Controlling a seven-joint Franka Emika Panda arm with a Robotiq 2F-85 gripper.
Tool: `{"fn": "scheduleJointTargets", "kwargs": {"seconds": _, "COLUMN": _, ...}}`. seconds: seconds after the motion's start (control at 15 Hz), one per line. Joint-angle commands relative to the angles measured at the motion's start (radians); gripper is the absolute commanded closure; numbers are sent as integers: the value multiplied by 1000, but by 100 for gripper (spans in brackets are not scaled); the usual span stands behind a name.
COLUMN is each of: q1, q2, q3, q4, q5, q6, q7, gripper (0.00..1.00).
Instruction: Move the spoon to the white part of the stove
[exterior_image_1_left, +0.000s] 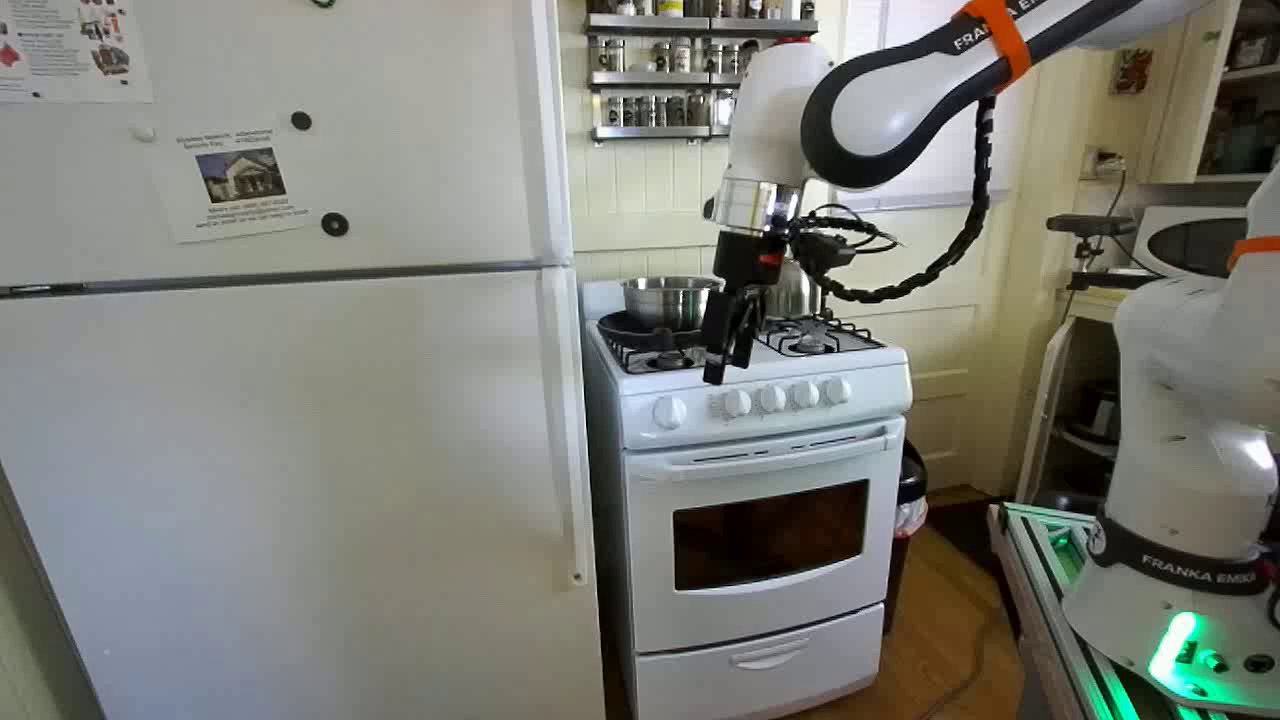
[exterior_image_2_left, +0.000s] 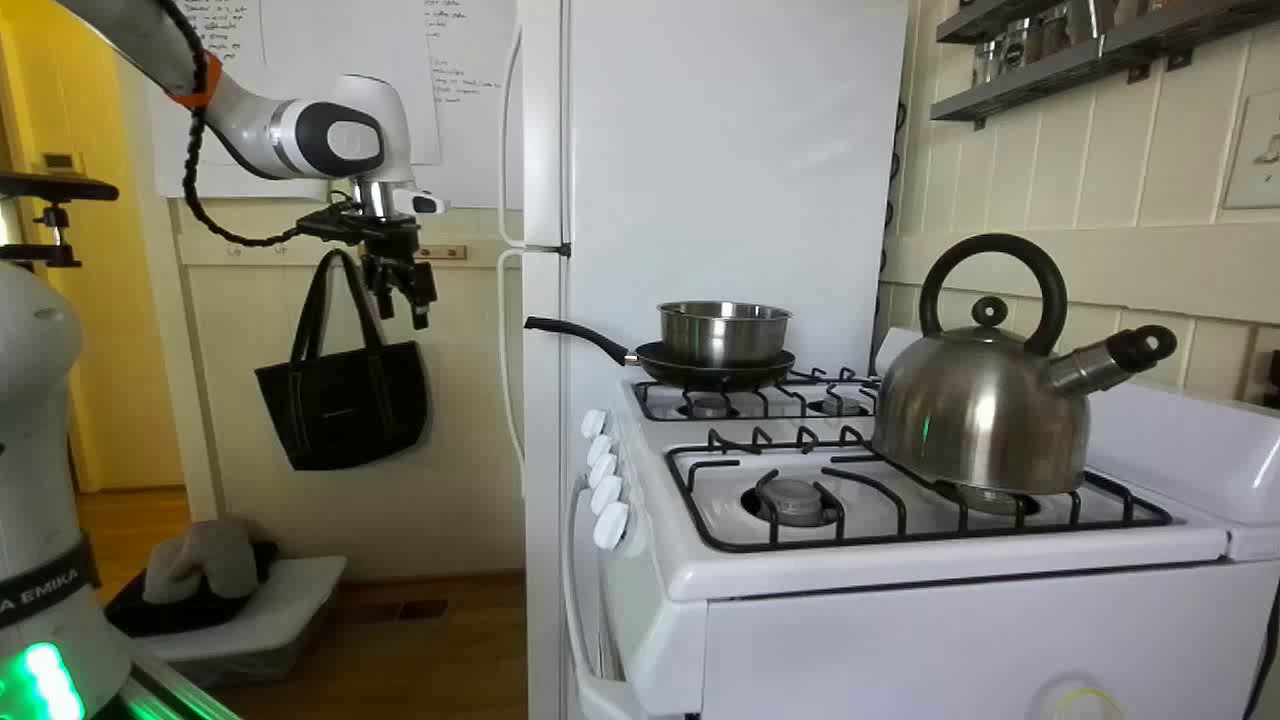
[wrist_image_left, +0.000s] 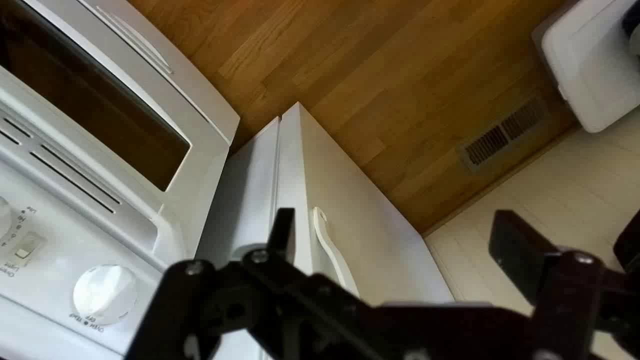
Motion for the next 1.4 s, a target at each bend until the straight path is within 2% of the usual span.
{"fn": "scheduleJointTargets", "kwargs": {"seconds": 0.0, "q1": 2, "q2": 0, "q3": -2, "q4": 2, "q5": -1, "q6": -2, "q7": 1, "gripper": 0}}
{"fn": "scheduleJointTargets", "kwargs": {"seconds": 0.93, "q1": 2, "q2": 0, "q3": -2, "q4": 2, "q5": -1, "q6": -2, "q7": 1, "gripper": 0}}
{"fn": "scheduleJointTargets", "kwargs": {"seconds": 1.33, "q1": -66, "q2": 3, "q3": 22, "q4": 33, "q5": -119, "q6": 126, "q7": 116, "gripper": 0}}
